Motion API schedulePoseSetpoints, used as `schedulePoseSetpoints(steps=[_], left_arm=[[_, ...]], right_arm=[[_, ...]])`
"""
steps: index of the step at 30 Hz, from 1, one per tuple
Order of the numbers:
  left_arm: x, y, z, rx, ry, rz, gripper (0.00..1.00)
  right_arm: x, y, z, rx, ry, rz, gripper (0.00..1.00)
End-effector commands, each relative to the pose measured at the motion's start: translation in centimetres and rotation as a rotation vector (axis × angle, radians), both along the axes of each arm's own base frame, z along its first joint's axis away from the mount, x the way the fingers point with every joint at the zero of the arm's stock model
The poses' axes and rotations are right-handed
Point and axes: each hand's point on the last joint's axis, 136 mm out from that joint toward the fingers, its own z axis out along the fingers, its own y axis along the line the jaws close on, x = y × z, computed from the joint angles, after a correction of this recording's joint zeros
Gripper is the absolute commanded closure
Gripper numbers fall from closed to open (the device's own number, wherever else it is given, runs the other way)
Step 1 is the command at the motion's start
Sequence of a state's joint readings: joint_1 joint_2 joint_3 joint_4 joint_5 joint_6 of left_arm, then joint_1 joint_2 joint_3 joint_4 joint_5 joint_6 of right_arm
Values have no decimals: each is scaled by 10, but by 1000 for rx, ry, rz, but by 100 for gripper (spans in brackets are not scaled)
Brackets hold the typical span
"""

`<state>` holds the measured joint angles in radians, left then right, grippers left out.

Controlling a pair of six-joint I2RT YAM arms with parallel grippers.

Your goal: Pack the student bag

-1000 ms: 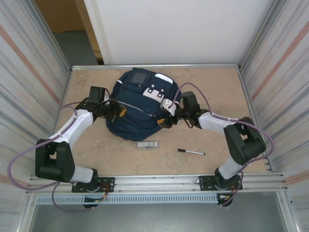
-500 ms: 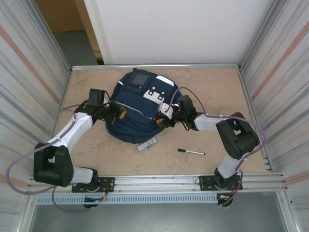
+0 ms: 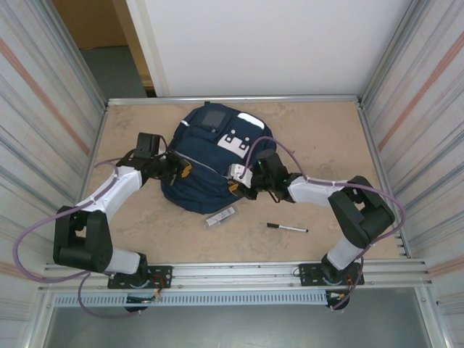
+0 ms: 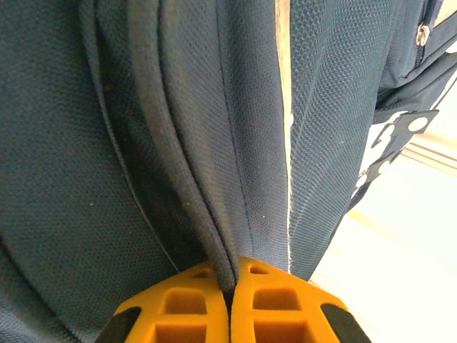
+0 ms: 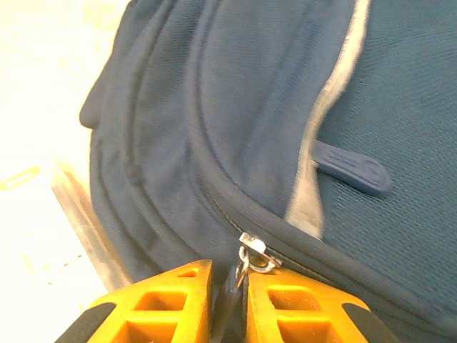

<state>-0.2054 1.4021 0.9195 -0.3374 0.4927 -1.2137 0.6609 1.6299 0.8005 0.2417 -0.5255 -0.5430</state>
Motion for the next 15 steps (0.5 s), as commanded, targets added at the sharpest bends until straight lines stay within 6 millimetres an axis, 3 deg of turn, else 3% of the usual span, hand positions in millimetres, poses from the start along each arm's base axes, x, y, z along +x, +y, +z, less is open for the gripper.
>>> schedulePoseSetpoints(steps=[1,6,10,15], left_arm=[[11,-12,12,-13,-66,5,100],[16,-25,2,-38,-53,0,100],[16,-35,-6,-53,-40,-18,100],[13,-31,-22,-34,-21,13,100]], right_arm=[[-15,8,13,-16,61,-34,84],[-17,26,28,40,115,-51,84],[-11,41,37,116,161,-104,77],[-20,56,49,155,259,-87,73]])
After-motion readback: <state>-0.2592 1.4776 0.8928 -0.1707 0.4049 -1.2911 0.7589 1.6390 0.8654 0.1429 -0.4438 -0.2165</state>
